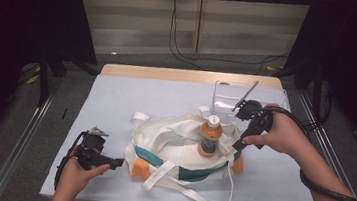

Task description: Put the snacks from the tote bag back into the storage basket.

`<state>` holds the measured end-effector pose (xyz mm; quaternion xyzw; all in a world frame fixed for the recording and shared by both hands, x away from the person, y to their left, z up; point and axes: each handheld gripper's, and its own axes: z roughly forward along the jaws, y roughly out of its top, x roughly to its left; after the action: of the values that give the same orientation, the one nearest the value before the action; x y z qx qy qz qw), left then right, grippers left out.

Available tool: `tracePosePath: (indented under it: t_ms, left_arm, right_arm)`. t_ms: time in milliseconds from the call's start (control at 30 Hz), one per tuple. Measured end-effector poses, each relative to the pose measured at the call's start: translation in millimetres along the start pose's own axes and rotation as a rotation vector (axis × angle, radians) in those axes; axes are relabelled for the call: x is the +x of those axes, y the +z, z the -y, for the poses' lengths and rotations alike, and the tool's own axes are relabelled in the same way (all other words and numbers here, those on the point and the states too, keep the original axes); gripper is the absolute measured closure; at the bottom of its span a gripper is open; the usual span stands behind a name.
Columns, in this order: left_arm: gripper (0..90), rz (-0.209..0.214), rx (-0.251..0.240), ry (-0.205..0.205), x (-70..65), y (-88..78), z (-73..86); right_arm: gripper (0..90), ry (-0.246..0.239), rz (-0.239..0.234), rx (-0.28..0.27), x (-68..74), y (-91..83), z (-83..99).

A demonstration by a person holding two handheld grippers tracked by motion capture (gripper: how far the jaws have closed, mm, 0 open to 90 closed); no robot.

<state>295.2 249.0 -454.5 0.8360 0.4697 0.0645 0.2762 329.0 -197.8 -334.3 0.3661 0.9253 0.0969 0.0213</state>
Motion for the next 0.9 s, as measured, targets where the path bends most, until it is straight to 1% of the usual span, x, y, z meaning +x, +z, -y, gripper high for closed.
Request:
tracePosePath:
  t_ms: [100, 167, 200, 267, 333, 400, 467, 500, 533, 600, 633, 733, 867, 900]
  left_arm:
    - [4.7, 0.008, 0.008, 0.001, 0.0, 0.7, -0.2]
    - [4.7, 0.004, 0.007, 0.004, 0.0, 1.2, -0.2]
    - [4.7, 0.004, -0.001, -0.008, -0.8, 1.8, -0.1]
    - [4.7, 0.0, -0.001, -0.01, -1.0, 2.0, -0.2]
    - [4.7, 0.004, 0.002, -0.007, -0.7, 2.0, -0.5]
    - [4.7, 0.006, 0.01, 0.005, -0.2, 1.8, -0.9]
    - [4.7, 0.01, 0.009, 0.003, -1.0, 2.7, -0.9]
    - [4.7, 0.007, 0.009, 0.006, -1.2, 3.1, -1.0]
    - [4.7, 0.012, 0.018, 0.011, -0.9, 2.9, -1.2]
    - [4.7, 0.014, 0.019, 0.01, -1.0, 3.4, -1.4]
    - [4.7, 0.014, 0.012, 0.0, -1.6, 4.1, -1.3]
    - [4.7, 0.015, 0.019, 0.009, -0.7, 3.5, -1.5]
    - [4.7, 0.017, 0.018, 0.007, 0.2, 3.9, -1.7]
    - [4.7, 0.016, 0.012, -0.002, -0.4, 4.3, -1.6]
  right_arm:
    - [11.7, -0.011, -0.003, -0.002, 2.7, 2.3, -7.1]
    - [11.6, -0.021, -0.006, -0.006, 4.1, 3.7, -11.8]
    - [11.6, -0.021, -0.007, -0.01, 4.7, 4.4, -13.3]
    - [11.7, -0.022, -0.009, -0.005, 6.0, 5.3, -17.8]
    - [11.9, -0.03, -0.013, -0.006, 6.5, 6.2, -22.4]
    - [11.9, -0.035, -0.018, -0.013, 7.5, 8.3, -26.8]
    - [12.0, -0.04, -0.014, -0.005, 8.8, 9.5, -31.4]
    - [12.0, -0.041, -0.02, -0.007, 9.6, 10.8, -33.4]
    - [12.0, -0.042, -0.02, -0.008, 10.4, 12.0, -35.5]
    - [12.0, -0.055, -0.02, -0.009, 11.4, 14.3, -39.6]
    - [11.9, -0.053, -0.019, -0.008, 12.5, 15.4, -41.7]
    - [12.1, -0.056, -0.027, -0.005, 14.3, 19.1, -47.2]
    - [13.6, -0.073, -0.033, -0.007, 15.5, 21.9, -54.3]
    - [13.9, -0.072, -0.037, -0.008, 16.1, 22.6, -56.4]
